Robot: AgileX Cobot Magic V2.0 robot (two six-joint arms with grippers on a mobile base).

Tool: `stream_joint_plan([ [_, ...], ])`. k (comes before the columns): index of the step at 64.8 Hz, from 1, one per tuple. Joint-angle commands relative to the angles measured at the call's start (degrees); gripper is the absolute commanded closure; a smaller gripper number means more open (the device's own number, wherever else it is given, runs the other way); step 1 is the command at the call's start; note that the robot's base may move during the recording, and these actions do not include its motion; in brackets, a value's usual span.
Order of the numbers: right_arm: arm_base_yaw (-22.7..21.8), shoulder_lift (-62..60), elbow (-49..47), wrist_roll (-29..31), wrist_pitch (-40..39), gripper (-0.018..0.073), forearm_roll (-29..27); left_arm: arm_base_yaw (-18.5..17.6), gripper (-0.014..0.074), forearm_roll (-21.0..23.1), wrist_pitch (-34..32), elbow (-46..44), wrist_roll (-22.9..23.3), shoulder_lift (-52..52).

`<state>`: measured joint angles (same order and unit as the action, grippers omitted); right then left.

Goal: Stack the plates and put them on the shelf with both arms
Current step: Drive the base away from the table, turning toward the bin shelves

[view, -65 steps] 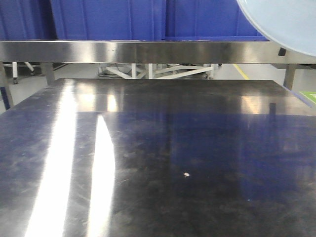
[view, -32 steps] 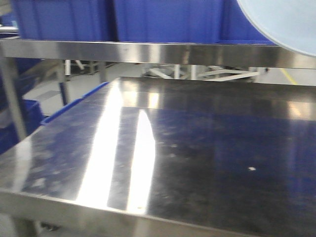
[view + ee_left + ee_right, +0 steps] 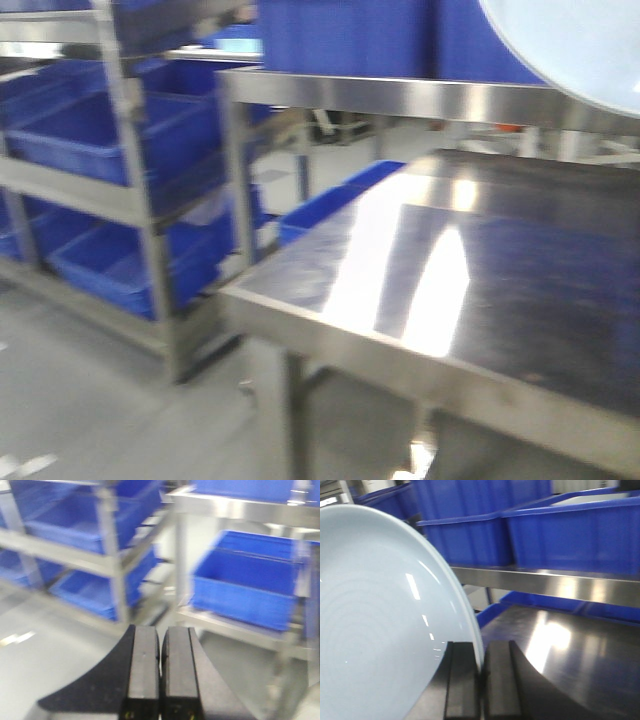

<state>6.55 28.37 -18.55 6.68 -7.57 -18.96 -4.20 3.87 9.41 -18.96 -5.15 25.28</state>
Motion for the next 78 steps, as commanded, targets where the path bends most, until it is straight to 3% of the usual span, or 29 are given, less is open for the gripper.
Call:
stream_joint_plan([
  [1,-0.45,-0.08,-1.89,0.21,-5.31,0.051,0.36,0.03,0.0514,0.16,-4.97,-1.71,0.46,0.16],
  [78,-0.45,-0.08,-1.89,0.21,-5.31,0.051,0.36,0.03,0.0513,0.16,-4.78,-1.71,0.46,0.16],
])
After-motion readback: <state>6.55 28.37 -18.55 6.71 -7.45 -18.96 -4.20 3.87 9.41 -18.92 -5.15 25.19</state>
